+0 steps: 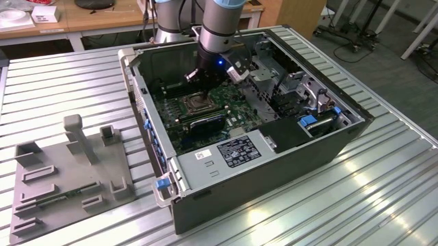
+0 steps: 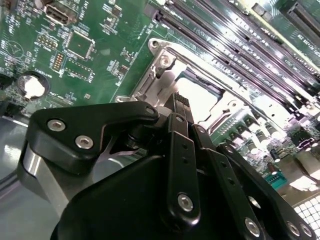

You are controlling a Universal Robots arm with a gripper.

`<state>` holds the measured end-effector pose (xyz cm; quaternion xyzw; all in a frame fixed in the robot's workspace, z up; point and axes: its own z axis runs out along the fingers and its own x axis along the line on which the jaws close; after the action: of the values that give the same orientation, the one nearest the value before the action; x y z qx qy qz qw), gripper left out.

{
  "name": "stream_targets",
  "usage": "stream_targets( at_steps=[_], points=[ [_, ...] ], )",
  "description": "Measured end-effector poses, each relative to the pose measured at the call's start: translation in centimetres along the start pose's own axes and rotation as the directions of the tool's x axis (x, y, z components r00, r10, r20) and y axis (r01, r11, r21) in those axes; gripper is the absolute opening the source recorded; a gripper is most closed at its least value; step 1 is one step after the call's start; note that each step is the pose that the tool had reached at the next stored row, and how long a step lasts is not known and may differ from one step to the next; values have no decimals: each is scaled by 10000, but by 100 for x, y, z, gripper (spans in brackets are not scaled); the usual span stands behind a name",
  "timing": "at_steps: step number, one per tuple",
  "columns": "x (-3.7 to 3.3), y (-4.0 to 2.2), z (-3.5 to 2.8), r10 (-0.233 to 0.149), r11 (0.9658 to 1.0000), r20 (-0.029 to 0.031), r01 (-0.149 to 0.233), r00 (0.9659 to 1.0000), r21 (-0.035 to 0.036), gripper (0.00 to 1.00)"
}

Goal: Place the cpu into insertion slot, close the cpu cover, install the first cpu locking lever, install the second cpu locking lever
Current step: 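Install the first cpu locking lever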

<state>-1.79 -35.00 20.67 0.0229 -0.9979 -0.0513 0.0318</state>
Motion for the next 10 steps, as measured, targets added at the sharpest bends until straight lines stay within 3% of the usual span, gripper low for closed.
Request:
stream_targets(
  at_steps=[7,10],
  points=[
    [115,11,11,-49,10000,41,48,10000,51,11],
    [125,12,12,-74,10000,47,74,10000,66,11]
  ],
)
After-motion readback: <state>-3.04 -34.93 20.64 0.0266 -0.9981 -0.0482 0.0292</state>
